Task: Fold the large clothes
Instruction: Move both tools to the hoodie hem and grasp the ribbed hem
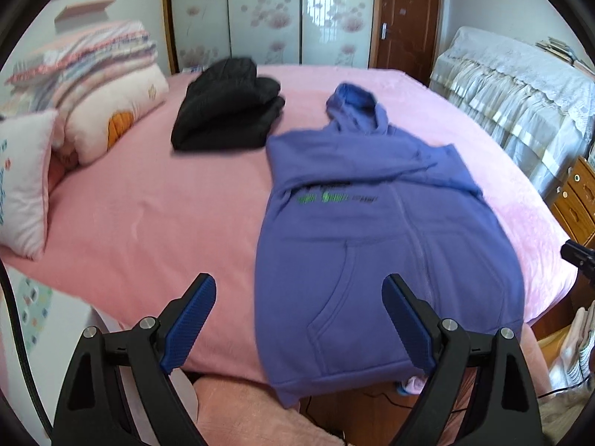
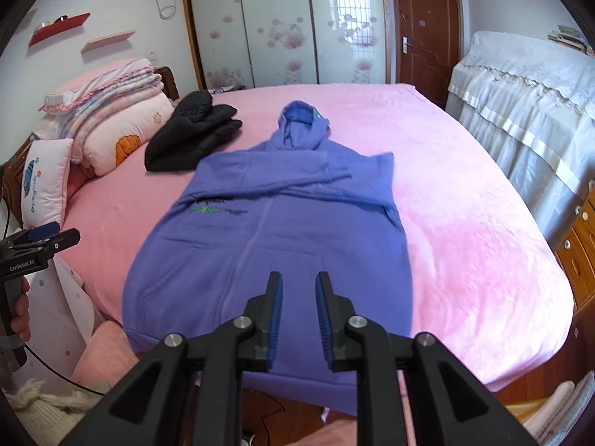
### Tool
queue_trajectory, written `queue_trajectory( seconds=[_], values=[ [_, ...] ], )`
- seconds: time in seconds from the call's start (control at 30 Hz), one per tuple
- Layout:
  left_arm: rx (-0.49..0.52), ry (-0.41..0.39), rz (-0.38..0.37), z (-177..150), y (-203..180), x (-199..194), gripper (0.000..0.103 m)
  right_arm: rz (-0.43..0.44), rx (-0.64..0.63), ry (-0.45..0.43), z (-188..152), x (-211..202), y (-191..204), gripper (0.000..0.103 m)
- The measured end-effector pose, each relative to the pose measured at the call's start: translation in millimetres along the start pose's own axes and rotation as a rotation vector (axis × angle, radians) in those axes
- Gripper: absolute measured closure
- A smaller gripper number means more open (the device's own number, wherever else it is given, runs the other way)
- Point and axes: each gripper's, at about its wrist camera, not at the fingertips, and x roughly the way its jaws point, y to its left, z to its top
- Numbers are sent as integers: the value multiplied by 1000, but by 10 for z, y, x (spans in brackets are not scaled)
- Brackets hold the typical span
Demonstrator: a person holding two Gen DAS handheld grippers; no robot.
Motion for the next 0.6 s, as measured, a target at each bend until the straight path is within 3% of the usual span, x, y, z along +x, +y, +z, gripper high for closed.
queue_trajectory(
  seconds=[0.3,0.6],
  values=[
    [-64,144,-12,-603,286,575,13,-49,20,96,-335,155,-348,76],
    [-81,259,-80,-900,380,1063,13,-75,90,238,-731,498,-912,76]
  ],
)
